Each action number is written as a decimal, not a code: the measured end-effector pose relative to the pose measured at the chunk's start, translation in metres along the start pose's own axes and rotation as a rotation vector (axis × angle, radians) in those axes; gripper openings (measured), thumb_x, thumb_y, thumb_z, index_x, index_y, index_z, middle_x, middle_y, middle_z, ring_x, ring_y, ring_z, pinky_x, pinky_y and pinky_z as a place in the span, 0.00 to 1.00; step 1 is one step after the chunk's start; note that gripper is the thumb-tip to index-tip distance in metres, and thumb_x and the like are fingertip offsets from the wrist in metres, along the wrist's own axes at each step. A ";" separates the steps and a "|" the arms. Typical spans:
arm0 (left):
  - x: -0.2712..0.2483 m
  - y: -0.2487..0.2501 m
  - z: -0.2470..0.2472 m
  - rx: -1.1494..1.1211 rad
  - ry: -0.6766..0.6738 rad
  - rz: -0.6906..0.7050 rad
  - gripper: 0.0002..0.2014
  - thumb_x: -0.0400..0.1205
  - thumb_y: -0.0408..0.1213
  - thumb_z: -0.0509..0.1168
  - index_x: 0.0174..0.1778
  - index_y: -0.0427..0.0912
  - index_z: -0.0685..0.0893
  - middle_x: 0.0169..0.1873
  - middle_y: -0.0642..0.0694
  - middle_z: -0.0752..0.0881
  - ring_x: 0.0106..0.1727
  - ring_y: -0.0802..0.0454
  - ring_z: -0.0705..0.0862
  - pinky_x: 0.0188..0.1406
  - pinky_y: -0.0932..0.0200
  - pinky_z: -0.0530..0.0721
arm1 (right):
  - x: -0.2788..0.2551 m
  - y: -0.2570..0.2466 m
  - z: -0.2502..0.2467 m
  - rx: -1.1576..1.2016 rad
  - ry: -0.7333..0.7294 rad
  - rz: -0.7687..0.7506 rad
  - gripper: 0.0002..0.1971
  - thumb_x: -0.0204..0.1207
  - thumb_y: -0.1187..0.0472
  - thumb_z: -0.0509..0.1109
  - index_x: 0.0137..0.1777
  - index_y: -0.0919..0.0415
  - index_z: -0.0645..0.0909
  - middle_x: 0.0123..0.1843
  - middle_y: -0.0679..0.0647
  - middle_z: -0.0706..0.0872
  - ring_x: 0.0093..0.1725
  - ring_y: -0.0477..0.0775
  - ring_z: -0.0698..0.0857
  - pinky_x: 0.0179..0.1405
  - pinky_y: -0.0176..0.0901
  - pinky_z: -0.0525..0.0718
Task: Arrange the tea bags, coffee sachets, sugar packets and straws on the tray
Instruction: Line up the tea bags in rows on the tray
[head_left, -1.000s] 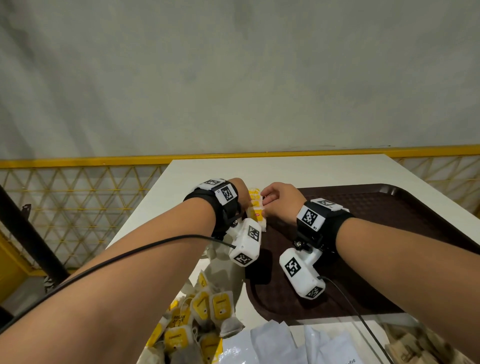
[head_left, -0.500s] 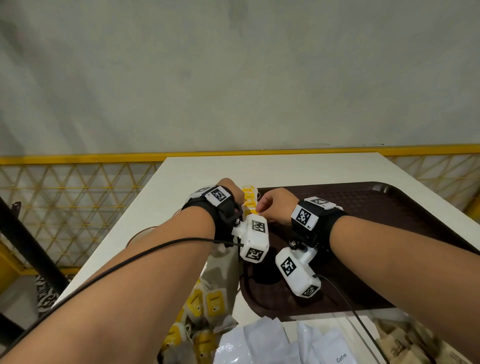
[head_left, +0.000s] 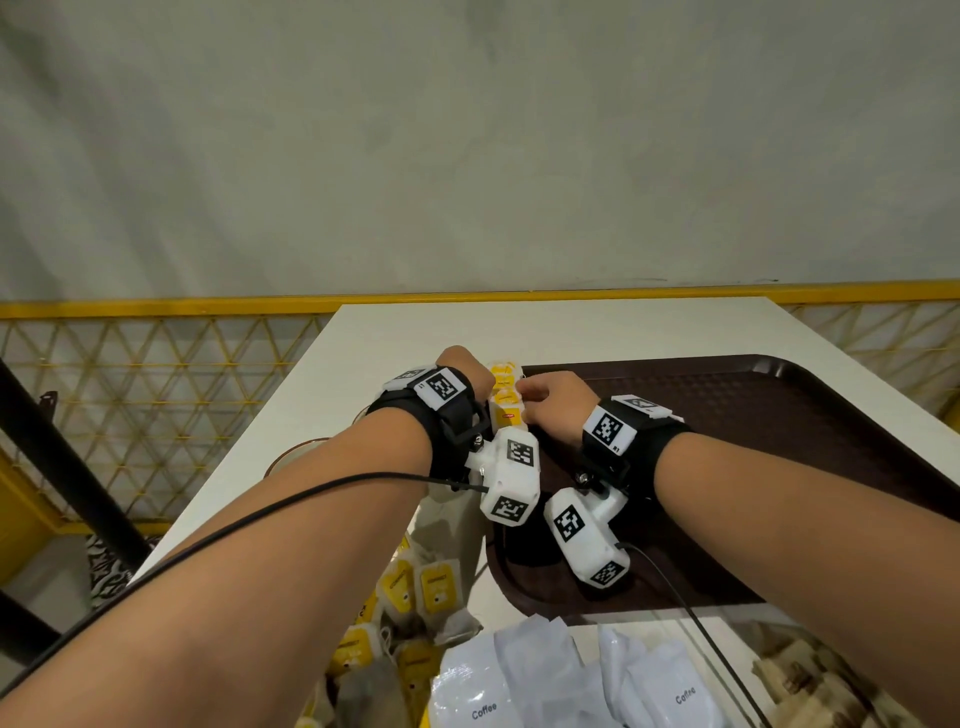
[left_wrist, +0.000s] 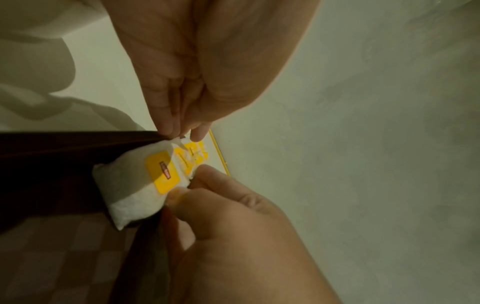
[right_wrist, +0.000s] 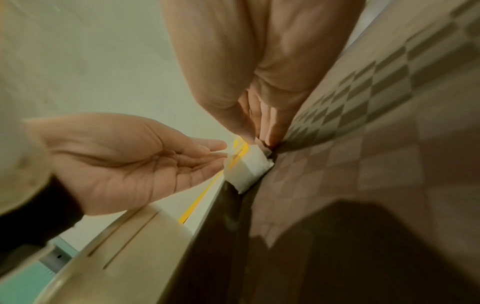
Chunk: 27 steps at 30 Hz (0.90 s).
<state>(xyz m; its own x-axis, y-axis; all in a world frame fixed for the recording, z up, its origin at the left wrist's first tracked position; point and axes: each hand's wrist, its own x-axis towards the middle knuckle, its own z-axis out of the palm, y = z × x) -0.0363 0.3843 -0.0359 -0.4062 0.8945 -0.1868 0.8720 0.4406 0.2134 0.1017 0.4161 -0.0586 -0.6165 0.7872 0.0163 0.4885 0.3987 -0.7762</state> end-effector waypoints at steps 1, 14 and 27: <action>-0.005 0.001 -0.002 0.055 0.015 -0.003 0.14 0.85 0.35 0.58 0.62 0.34 0.82 0.33 0.47 0.76 0.44 0.46 0.78 0.46 0.61 0.78 | 0.002 0.001 0.002 0.007 -0.002 -0.002 0.16 0.77 0.69 0.68 0.65 0.64 0.83 0.63 0.59 0.86 0.63 0.56 0.83 0.65 0.45 0.79; 0.000 0.002 -0.010 0.046 0.053 -0.024 0.13 0.87 0.33 0.53 0.59 0.36 0.82 0.55 0.42 0.80 0.55 0.46 0.79 0.52 0.63 0.73 | 0.013 0.006 0.009 0.030 -0.042 -0.011 0.23 0.77 0.66 0.66 0.73 0.59 0.77 0.68 0.57 0.83 0.66 0.56 0.82 0.67 0.47 0.79; -0.014 0.005 -0.010 -0.370 0.072 -0.139 0.15 0.85 0.31 0.56 0.66 0.32 0.79 0.61 0.38 0.84 0.60 0.43 0.83 0.61 0.57 0.79 | 0.012 0.006 0.001 0.084 -0.121 -0.007 0.28 0.72 0.70 0.66 0.73 0.60 0.75 0.69 0.58 0.82 0.68 0.57 0.81 0.70 0.53 0.77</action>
<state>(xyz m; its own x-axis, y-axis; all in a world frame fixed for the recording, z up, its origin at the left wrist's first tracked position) -0.0291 0.3745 -0.0225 -0.5432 0.8215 -0.1736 0.6554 0.5441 0.5238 0.0963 0.4276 -0.0641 -0.6922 0.7200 -0.0507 0.4337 0.3588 -0.8265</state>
